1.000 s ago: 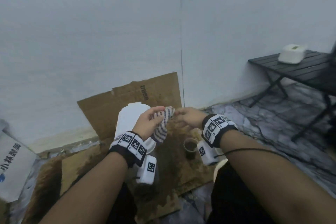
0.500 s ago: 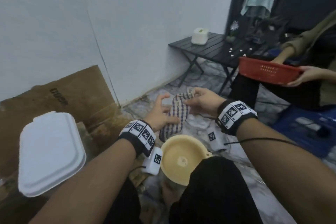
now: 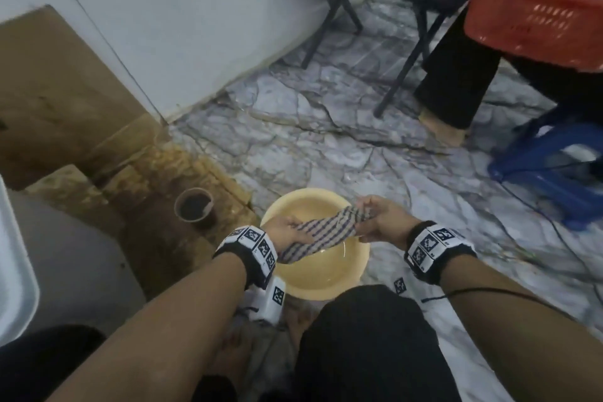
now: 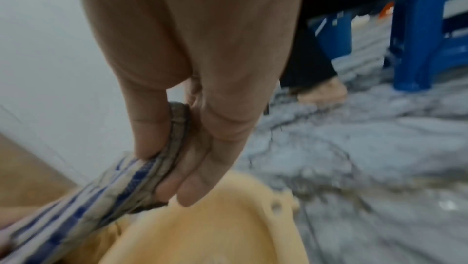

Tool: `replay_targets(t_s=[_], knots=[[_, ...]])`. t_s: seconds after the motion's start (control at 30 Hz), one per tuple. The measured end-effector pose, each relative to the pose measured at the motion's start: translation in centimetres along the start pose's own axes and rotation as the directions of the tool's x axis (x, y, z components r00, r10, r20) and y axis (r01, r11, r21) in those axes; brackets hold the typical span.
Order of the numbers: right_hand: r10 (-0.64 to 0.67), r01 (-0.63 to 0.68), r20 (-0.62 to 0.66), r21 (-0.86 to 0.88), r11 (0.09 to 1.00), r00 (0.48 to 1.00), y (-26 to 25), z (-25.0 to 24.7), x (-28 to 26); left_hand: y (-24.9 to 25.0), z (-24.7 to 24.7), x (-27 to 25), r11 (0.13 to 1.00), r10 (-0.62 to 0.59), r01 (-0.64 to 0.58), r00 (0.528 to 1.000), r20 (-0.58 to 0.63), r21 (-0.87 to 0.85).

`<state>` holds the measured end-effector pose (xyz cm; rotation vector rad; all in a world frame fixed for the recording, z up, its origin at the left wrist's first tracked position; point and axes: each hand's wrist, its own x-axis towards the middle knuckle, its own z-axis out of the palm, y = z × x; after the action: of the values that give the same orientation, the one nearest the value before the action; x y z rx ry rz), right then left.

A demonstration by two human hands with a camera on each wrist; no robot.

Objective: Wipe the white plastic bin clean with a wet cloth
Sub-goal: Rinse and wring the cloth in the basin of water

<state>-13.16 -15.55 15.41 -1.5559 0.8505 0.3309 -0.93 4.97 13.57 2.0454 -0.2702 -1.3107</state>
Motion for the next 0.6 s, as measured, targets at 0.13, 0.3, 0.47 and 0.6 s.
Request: replay_targets(t_s=[0.13,0.3,0.47,0.6], knots=[[0.108,-0.105,0.030,-0.089,0.990,0.994,4.2,2.5,5.2,-4.0,1.5,5.3,0.994,-0.081,0.086,0.994,-0.071,0.067],[0.086,-0.086,-0.014,-0.322,0.943,0.996,7.2,5.0,9.8,-6.2,3.2,9.9,0.989,-0.049,0.068,0.988,-0.145,0.128],[-0.045,0.002,-0.048,-0.655,0.756,0.998,9.6,7.0,12.6,-6.4,4.3,12.3,0.932,0.040,-0.006,0.995,-0.087,0.361],[0.050,0.101,0.143,-0.870,0.483,0.988,10.7,8.3,13.5,-7.1,5.9,13.9,0.847,0.027,-0.057,0.998,0.064,0.528]])
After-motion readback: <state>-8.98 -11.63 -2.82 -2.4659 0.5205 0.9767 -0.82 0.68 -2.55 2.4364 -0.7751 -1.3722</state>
